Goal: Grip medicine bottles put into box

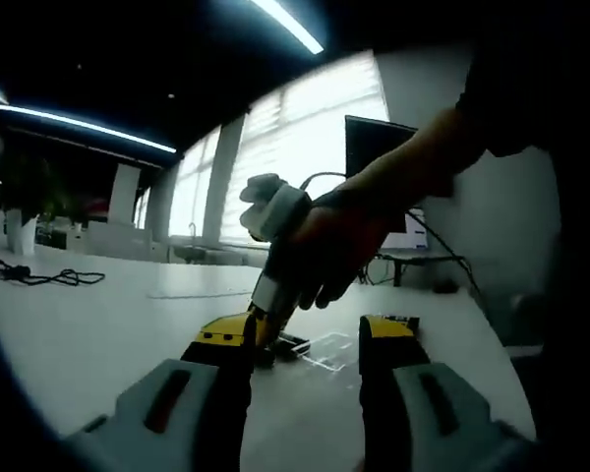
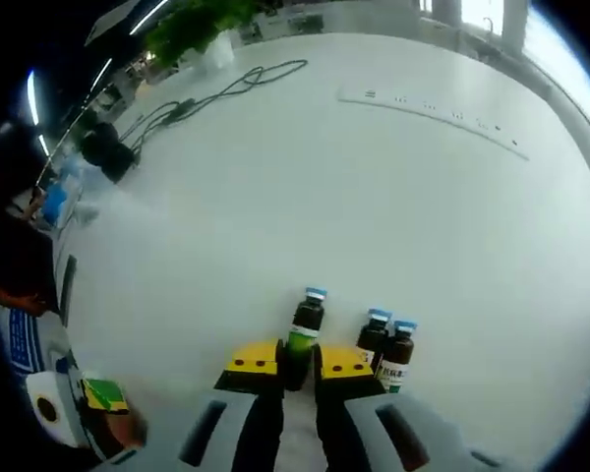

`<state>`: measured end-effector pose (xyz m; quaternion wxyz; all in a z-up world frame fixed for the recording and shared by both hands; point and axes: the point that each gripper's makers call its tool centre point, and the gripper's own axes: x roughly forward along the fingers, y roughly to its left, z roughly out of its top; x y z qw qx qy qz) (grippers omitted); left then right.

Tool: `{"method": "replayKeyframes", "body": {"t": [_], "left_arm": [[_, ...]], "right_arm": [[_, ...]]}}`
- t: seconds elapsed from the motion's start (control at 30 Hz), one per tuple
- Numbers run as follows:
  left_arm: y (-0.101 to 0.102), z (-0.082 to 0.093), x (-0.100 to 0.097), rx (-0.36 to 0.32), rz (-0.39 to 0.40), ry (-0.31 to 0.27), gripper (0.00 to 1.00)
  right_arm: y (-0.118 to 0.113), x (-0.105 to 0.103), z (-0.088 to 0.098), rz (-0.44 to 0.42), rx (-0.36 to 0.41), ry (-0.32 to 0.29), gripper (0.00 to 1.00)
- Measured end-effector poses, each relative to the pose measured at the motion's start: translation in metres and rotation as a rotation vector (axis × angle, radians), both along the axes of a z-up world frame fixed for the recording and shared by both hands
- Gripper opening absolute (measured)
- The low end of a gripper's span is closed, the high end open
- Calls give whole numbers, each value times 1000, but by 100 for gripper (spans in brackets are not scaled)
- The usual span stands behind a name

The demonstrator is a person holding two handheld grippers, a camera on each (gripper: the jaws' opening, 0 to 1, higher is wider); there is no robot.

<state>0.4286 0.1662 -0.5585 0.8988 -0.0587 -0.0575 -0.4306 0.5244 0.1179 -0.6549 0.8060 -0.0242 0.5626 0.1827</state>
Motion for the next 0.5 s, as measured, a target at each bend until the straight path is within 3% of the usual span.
{"method": "replayKeyframes", "body": {"t": [0.5], "left_arm": [[-5,-2,-1,19,-9,-7,34]], "right_arm": [[-7,1,3,-42,74,5,7]]}}
